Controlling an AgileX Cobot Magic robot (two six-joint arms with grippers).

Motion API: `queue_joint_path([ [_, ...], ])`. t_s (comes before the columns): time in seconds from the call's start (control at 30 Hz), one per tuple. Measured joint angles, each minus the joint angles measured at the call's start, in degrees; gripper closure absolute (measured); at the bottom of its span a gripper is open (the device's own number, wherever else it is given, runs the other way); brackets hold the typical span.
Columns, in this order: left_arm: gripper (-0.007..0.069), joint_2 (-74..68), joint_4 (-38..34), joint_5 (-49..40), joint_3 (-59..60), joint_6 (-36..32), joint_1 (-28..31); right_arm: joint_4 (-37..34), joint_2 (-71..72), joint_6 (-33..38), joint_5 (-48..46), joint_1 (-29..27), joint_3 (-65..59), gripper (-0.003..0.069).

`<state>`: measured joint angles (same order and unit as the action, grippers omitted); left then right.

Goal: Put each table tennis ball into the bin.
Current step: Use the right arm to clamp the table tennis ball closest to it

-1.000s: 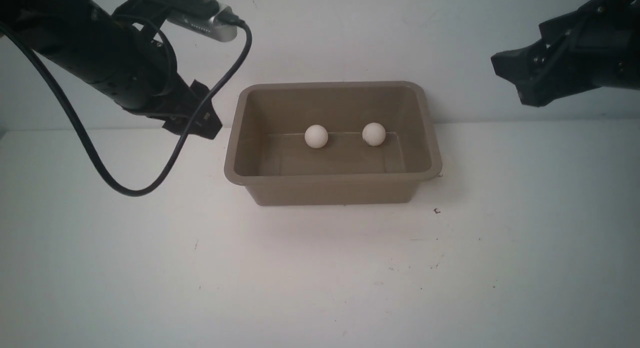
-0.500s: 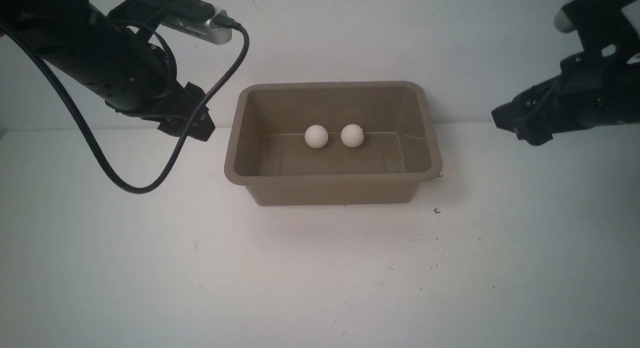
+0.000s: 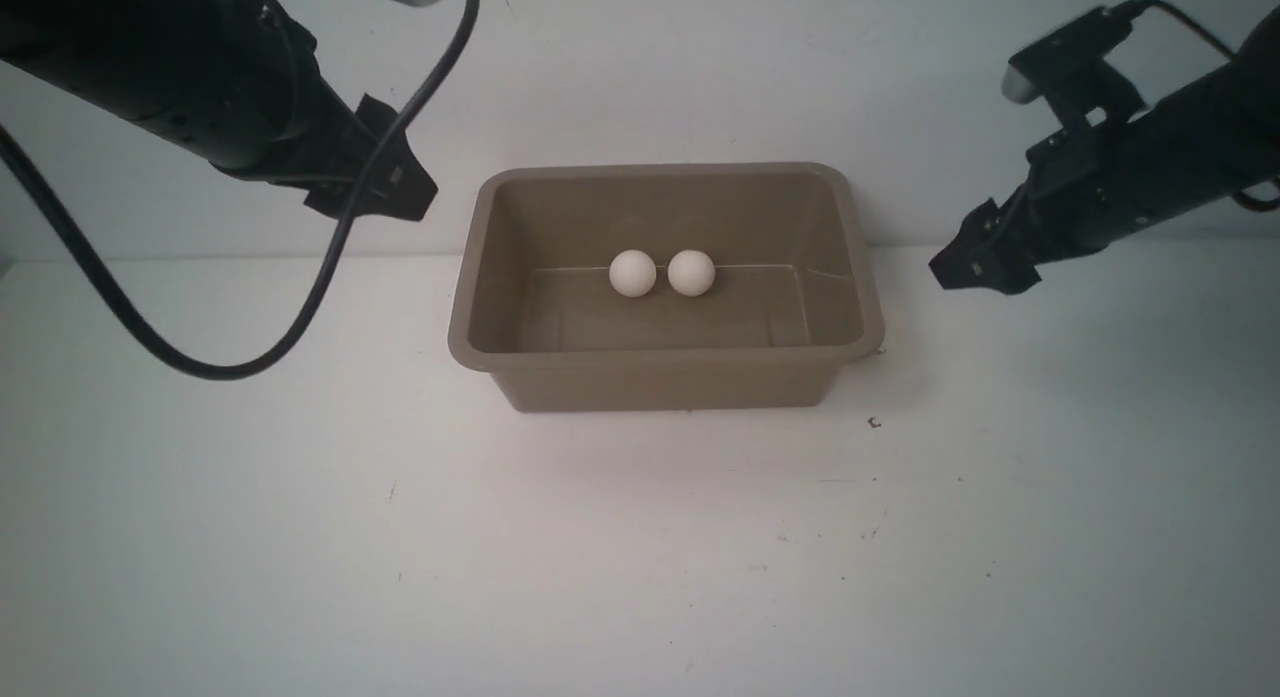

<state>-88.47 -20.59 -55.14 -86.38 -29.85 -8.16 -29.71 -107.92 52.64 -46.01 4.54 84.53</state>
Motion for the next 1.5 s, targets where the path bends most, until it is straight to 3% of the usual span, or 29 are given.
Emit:
queue_joint_path([
  [0.2, 0.0134, 2.8, 0.0, 0.1, 0.0, -0.1, 0.0, -0.2, -5.4, 4.2, 0.5, -0.1, 1.2, 0.0146],
  [0.47, 0.0134, 3.9, 0.0, 0.1, 0.0, -0.2, 0.0, -8.0, -8.6, 13.5, 3.3, -0.1, 1.3, 0.0146],
  [0.83, 0.0134, 3.9, -0.1, 0.1, 0.0, -0.2, 0.0, -9.8, -12.0, 20.0, 5.8, -0.1, 1.8, 0.0146],
  [1.5, 0.0134, 3.9, -0.2, 0.1, 0.0, -0.2, 0.0, -21.7, -16.6, 29.4, 9.1, -0.1, 2.0, 0.0147],
])
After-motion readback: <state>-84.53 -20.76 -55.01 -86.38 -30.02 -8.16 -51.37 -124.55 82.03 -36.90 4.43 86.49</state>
